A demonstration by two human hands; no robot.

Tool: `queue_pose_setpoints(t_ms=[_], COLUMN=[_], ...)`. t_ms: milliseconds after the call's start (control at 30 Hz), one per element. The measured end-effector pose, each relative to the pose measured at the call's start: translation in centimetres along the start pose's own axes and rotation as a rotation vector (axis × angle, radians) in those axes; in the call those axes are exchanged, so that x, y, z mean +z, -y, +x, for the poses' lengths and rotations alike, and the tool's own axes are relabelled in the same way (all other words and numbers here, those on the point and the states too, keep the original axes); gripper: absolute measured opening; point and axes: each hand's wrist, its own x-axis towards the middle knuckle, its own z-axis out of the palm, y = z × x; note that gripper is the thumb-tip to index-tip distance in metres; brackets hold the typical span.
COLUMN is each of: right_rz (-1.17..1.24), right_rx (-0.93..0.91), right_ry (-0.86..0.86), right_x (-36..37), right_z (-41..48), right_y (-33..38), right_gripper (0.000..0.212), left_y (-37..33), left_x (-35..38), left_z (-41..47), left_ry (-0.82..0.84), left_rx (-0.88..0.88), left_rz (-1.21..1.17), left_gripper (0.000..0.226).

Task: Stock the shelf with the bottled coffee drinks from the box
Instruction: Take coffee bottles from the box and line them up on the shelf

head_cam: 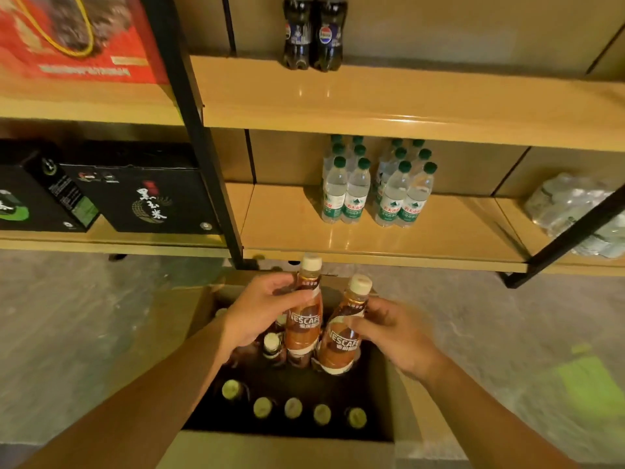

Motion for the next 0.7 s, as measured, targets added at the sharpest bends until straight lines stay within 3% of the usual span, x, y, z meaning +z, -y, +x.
queue_pose_setpoints(t_ms=[133,300,400,500,700], right_rz=[-0.003,-0.037,-0.079,-0.084,-0.088], right_rx=[-0.082,-0.168,-0.237,-0.294,-0.349], right_ry=[-0.098,-0.169,-0.249,-0.333,-0.46], right_x=[-5.6,-15.3,-22.6,-30.6,-46.3], right_z=[-2.2,-8.1,-12.5,-16.9,-24.7], right_y=[4.7,11.4,13.9,15.6,17.0], right_gripper=[0.014,0.018,0.018,0.021,0.025], left_y=[-6.8,-16.8,-22.4,-27.5,-35.2], left_x=[4.2,12.6,19.9,28.4,45.5], left_z=[0.8,0.3,0.4,1.1,3.6], left_ry=[-0.097,-0.065,-0.066,-0.064,0.061], left_rx=[0.128,0.28,0.401,0.489,0.639], left_rz=[0.034,0.078,0.094,0.113,0.133], left_gripper=[0.019,0.024,0.015,0.022,0.014])
